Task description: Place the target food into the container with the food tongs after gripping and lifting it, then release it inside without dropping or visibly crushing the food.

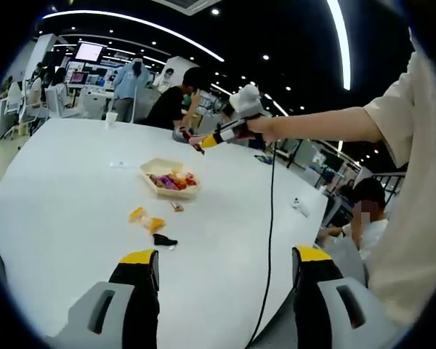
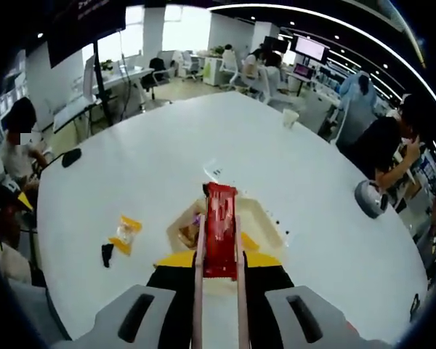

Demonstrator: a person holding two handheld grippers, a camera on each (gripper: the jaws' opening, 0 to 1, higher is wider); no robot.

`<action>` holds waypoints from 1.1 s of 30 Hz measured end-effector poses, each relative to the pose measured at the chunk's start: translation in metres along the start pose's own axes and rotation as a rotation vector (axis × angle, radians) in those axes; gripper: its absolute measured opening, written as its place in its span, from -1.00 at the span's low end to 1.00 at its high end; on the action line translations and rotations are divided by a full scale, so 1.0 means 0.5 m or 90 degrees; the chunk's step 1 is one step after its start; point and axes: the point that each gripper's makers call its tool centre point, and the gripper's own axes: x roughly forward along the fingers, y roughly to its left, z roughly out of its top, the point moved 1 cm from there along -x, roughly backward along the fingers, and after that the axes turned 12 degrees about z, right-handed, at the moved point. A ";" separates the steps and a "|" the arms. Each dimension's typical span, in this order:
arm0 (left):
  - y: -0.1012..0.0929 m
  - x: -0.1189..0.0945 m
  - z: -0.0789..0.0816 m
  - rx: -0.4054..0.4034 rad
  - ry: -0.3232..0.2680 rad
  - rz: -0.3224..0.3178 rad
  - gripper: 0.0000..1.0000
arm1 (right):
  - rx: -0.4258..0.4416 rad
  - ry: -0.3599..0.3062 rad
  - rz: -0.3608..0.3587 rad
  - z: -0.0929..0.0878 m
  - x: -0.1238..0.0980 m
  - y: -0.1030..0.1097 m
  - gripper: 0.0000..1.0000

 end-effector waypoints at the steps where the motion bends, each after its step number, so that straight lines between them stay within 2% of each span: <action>1: 0.000 0.000 0.000 0.000 0.000 0.000 0.48 | 0.000 -0.002 -0.002 0.002 -0.001 0.000 -0.56; 10: -0.002 0.002 -0.001 0.000 0.002 -0.003 0.47 | -0.001 -0.002 0.003 0.004 -0.006 0.015 -0.56; 21: -0.005 0.002 -0.008 0.000 0.006 -0.006 0.47 | 0.010 0.007 0.020 -0.027 -0.006 0.051 -0.54; 23: -0.006 0.002 -0.008 -0.001 0.006 -0.007 0.47 | 0.011 0.008 0.025 -0.031 0.002 0.042 -0.54; 33: -0.015 0.004 -0.010 0.001 0.006 -0.013 0.46 | 0.024 0.009 0.052 -0.061 0.033 0.086 -0.54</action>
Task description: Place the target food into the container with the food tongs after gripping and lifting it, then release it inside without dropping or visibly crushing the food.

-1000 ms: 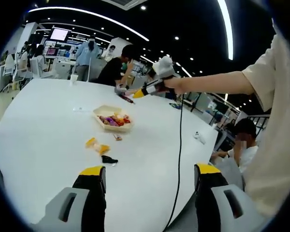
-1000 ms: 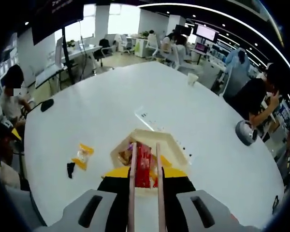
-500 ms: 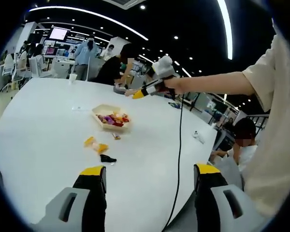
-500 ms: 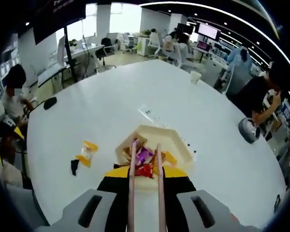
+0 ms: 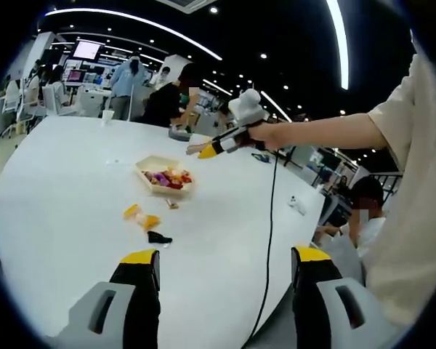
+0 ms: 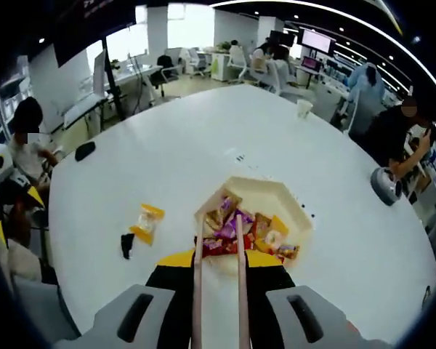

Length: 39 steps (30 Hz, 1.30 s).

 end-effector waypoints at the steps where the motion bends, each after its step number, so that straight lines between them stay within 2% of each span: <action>1: 0.000 0.000 0.000 0.000 0.000 0.000 0.46 | 0.001 0.000 0.002 -0.001 0.002 0.003 -0.54; 3: 0.000 0.000 -0.001 -0.001 0.001 0.000 0.46 | 0.002 -0.001 0.005 -0.003 0.006 0.009 -0.54; 6: -0.001 -0.001 -0.002 0.000 0.001 0.000 0.46 | 0.002 0.004 0.025 -0.015 0.033 0.042 -0.54; 12: 0.000 -0.004 -0.005 -0.002 0.001 0.000 0.45 | -0.002 0.010 0.045 -0.020 0.057 0.071 -0.54; 26: 0.006 -0.009 -0.011 -0.006 0.002 0.002 0.44 | -0.019 0.030 0.107 -0.041 0.149 0.149 -0.52; 39: 0.012 -0.008 -0.018 -0.014 0.005 0.004 0.44 | -0.032 0.060 0.137 -0.069 0.182 0.204 -0.52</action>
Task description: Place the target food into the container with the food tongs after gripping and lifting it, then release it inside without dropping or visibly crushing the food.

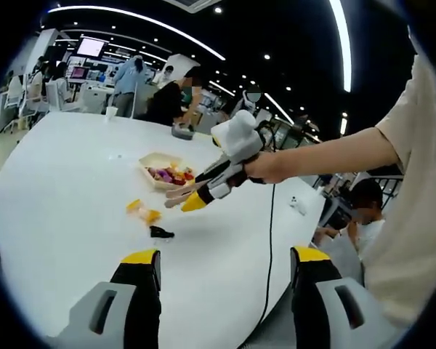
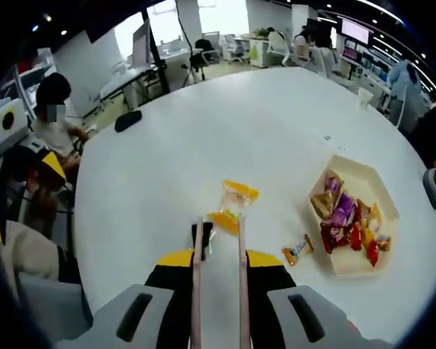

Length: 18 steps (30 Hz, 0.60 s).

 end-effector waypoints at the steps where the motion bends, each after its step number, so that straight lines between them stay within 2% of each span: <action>1: 0.000 0.000 -0.001 0.000 0.000 0.000 0.44 | 0.000 0.000 0.000 0.000 0.001 0.001 -0.51; 18: 0.018 -0.015 -0.018 -0.024 -0.002 0.020 0.44 | -0.025 0.055 0.033 -0.020 0.057 0.055 -0.51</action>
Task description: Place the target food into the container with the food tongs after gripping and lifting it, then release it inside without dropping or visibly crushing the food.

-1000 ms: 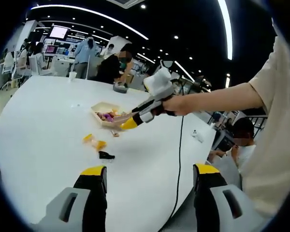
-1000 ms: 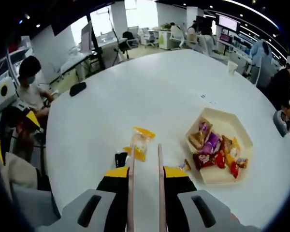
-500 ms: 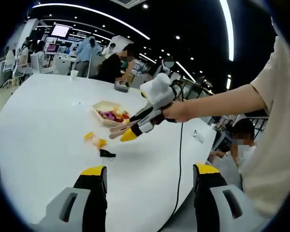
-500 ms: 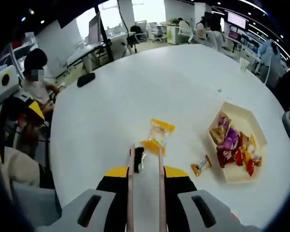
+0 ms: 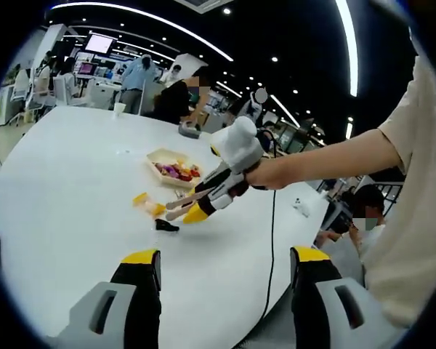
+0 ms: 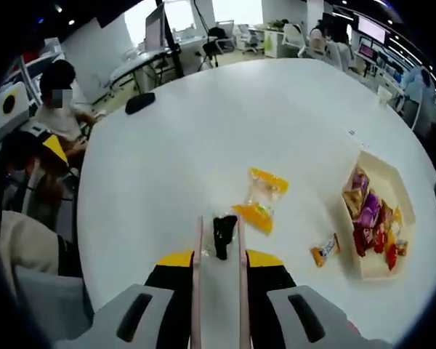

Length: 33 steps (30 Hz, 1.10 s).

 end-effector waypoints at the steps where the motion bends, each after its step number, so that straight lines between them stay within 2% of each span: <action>1: 0.001 -0.001 -0.001 -0.001 0.000 0.001 0.44 | -0.002 0.004 0.000 -0.001 0.002 0.001 -0.51; 8: 0.012 -0.008 -0.008 -0.015 -0.003 0.012 0.44 | -0.016 0.034 -0.005 -0.004 0.016 0.000 -0.51; 33: 0.018 -0.012 -0.019 -0.024 -0.002 0.018 0.42 | -0.012 0.063 -0.006 -0.015 0.044 -0.013 -0.51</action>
